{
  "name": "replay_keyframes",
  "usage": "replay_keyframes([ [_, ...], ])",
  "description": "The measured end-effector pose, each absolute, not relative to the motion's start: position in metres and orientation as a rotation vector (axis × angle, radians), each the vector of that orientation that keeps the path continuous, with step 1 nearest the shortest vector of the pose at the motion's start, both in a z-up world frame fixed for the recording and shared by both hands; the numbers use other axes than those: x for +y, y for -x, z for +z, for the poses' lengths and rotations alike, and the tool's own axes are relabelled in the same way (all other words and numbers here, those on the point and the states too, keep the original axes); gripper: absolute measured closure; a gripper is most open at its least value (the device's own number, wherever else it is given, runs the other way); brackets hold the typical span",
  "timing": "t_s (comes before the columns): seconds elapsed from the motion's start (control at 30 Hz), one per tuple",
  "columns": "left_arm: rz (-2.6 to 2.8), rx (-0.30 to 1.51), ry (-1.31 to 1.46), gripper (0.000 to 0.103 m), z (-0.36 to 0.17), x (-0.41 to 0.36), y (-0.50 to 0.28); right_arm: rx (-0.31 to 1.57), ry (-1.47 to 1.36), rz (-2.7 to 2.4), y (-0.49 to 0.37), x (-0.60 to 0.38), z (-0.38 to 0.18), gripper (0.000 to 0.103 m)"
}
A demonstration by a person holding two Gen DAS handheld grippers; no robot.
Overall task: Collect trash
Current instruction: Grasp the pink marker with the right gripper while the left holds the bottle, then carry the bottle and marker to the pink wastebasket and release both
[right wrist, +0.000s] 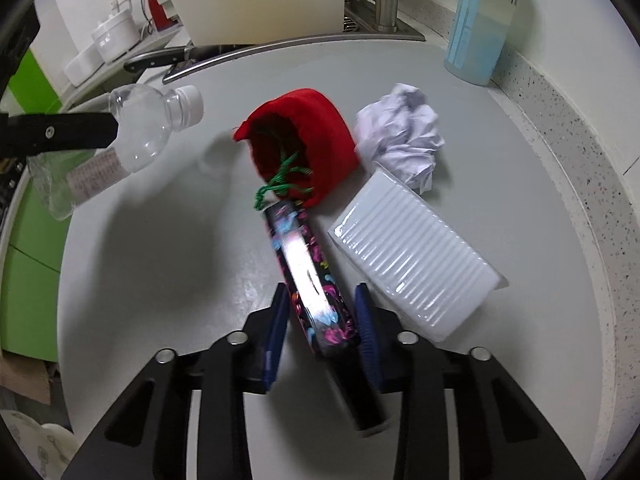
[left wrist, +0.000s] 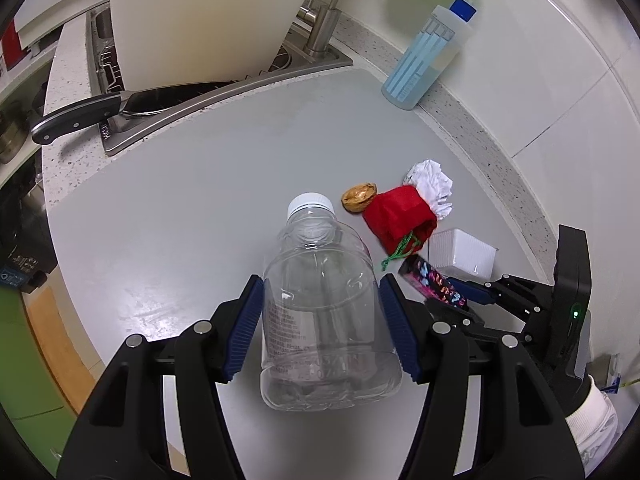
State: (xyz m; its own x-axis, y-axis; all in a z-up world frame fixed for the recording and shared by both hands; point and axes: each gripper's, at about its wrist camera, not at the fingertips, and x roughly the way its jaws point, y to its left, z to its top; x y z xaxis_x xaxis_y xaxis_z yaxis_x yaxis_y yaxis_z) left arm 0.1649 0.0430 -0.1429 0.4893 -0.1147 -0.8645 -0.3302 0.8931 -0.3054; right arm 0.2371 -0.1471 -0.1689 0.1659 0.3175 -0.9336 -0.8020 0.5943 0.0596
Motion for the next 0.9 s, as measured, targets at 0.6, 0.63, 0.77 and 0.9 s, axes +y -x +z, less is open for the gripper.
replay_keyframes([
  [0.6, 0.107, 1.021, 0.417, 0.043, -0.124, 0.046, -0.133, 1.104, 0.380, 0.806, -0.203, -0.144, -0.118, 0.079],
  [0.63, 0.111, 1.014, 0.409, 0.043, -0.121, 0.048, -0.128, 1.097, 0.377, 0.809, -0.199, -0.141, -0.114, 0.079],
  [0.77, 0.132, 0.982, 0.387, 0.043, -0.107, 0.062, -0.099, 1.057, 0.359, 0.843, -0.178, -0.120, -0.094, 0.079],
  [0.9, 0.177, 0.955, 0.376, 0.043, -0.095, 0.089, -0.057, 1.019, 0.353, 0.911, -0.147, -0.086, -0.078, 0.079],
])
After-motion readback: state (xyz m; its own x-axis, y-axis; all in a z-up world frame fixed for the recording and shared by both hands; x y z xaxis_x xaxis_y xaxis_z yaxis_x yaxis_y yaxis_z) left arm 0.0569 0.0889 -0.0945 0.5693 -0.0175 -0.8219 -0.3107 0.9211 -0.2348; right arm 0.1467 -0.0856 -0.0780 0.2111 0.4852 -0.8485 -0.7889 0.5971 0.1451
